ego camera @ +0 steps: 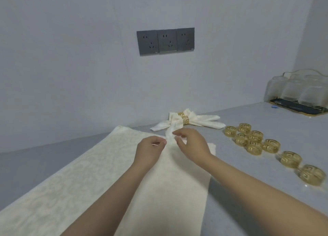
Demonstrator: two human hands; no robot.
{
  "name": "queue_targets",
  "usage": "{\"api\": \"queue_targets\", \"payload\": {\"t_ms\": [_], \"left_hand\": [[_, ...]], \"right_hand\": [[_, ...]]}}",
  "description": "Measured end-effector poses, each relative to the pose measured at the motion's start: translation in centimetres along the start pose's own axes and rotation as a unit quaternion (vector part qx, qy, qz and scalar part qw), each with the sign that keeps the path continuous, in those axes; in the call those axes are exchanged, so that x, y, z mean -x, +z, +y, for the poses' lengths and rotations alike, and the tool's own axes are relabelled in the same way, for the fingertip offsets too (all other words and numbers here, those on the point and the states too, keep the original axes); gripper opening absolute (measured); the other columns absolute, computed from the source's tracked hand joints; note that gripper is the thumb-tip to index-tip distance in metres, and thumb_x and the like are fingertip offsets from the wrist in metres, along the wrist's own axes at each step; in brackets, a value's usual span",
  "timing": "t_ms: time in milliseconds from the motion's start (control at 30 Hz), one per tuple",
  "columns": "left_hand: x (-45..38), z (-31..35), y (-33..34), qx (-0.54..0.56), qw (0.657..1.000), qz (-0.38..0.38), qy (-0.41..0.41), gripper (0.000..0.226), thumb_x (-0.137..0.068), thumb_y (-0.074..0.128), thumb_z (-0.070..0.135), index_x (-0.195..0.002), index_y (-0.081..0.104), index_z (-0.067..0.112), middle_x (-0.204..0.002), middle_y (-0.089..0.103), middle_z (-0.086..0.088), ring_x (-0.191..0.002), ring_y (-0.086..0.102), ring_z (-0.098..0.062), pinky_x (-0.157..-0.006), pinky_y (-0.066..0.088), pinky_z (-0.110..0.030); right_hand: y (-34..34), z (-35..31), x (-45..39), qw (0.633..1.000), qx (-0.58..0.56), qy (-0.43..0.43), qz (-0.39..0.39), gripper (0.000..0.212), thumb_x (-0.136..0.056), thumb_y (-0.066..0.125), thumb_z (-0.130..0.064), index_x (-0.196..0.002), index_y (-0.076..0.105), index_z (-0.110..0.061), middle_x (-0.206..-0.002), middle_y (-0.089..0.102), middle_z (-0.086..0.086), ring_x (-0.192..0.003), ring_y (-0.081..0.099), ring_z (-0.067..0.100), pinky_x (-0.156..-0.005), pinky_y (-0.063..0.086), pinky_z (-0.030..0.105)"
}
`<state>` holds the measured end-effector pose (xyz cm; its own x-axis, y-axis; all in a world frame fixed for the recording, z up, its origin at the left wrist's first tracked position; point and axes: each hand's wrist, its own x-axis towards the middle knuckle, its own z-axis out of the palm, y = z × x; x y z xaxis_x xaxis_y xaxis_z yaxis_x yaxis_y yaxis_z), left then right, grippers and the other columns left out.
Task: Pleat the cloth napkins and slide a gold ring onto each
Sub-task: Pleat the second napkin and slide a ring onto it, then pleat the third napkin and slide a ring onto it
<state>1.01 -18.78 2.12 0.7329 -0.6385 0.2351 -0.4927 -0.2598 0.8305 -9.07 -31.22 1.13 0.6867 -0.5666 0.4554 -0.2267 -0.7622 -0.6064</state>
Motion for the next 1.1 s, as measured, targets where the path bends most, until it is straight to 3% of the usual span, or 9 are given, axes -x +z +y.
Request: {"api": "queue_targets", "payload": {"t_ms": [233,400,533,600,667,767,933,1100], "left_hand": [[12.1,-3.0,-4.5,-0.066,0.997,-0.032,-0.023,0.019,-0.087,0.063,0.019,-0.075,0.07,0.031,-0.085,0.069,0.017,-0.067,0.057,0.009,-0.062,0.039,-0.003],[17.6,-5.4,-6.5,-0.13,0.988,-0.056,-0.068,0.008,-0.084,0.064,0.03,-0.083,0.072,0.03,-0.088,0.067,0.019,-0.079,0.058,0.005,-0.069,0.043,-0.008],[20.3,-6.6,-8.3,-0.181,0.978,-0.082,-0.064,0.017,-0.083,0.069,0.037,-0.099,0.066,0.032,-0.087,0.048,0.026,-0.075,0.048,0.005,-0.063,0.036,-0.004],[20.9,-7.1,-9.4,-0.188,0.974,-0.111,-0.065,0.024,-0.077,0.073,0.044,-0.098,0.063,0.039,-0.094,0.048,0.024,-0.087,0.049,0.003,-0.074,0.039,-0.007],[21.3,-7.8,-10.3,-0.196,0.968,-0.14,-0.073,0.031,-0.065,0.073,0.056,-0.091,0.057,0.05,-0.105,0.048,0.021,-0.104,0.047,-0.004,-0.092,0.041,-0.022],[22.0,-8.3,-10.7,-0.144,0.978,-0.117,-0.095,0.028,-0.067,0.08,0.043,-0.087,0.06,0.046,-0.108,0.047,0.018,-0.107,0.045,-0.006,-0.098,0.041,-0.032],[21.9,-8.0,-10.4,-0.132,0.985,-0.082,-0.077,0.015,-0.068,0.083,0.029,-0.065,0.069,0.028,-0.091,0.055,0.015,-0.095,0.051,-0.003,-0.089,0.041,-0.027],[21.8,-8.2,-10.4,-0.13,0.986,-0.08,-0.072,0.015,-0.069,0.082,0.031,-0.062,0.069,0.029,-0.09,0.057,0.013,-0.094,0.052,-0.004,-0.088,0.041,-0.024]], "right_hand": [[2.1,-3.7,10.7,0.996,-0.017,-0.033,-0.086,0.024,-0.094,0.054,-0.026,-0.115,0.064,-0.027,-0.111,0.063,-0.01,-0.101,0.052,0.006,-0.085,0.038,0.017],[3.2,-4.1,15.2,0.992,-0.017,-0.029,-0.125,0.023,-0.094,0.054,-0.026,-0.114,0.065,-0.027,-0.11,0.062,-0.013,-0.1,0.049,0.003,-0.083,0.035,0.016],[3.1,-4.3,17.2,0.986,-0.022,-0.037,-0.16,0.02,-0.09,0.059,-0.032,-0.108,0.069,-0.03,-0.107,0.063,-0.021,-0.105,0.052,0.0,-0.097,0.04,0.021],[2.7,-4.3,17.7,0.979,-0.011,-0.048,-0.196,0.023,-0.086,0.064,-0.04,-0.108,0.067,-0.034,-0.108,0.056,-0.024,-0.108,0.044,-0.003,-0.102,0.034,0.02],[2.0,-4.3,17.9,0.965,-0.012,-0.051,-0.257,0.031,-0.079,0.069,-0.049,-0.109,0.062,-0.044,-0.12,0.047,-0.024,-0.118,0.033,-0.002,-0.107,0.025,0.022],[1.5,-4.3,18.2,0.943,-0.026,-0.036,-0.33,0.035,-0.07,0.075,-0.054,-0.1,0.057,-0.055,-0.133,0.036,-0.024,-0.126,0.02,-0.002,-0.109,0.017,0.024],[2.1,-4.8,18.2,0.961,-0.042,-0.01,-0.273,0.013,-0.071,0.079,-0.041,-0.073,0.065,-0.042,-0.12,0.045,-0.026,-0.121,0.028,0.0,-0.105,0.021,0.023],[3.0,-4.9,18.2,0.967,-0.016,-0.033,-0.251,0.025,-0.076,0.076,-0.034,-0.062,0.058,-0.043,-0.102,0.051,-0.029,-0.105,0.039,-0.003,-0.101,0.025,0.025]]}}
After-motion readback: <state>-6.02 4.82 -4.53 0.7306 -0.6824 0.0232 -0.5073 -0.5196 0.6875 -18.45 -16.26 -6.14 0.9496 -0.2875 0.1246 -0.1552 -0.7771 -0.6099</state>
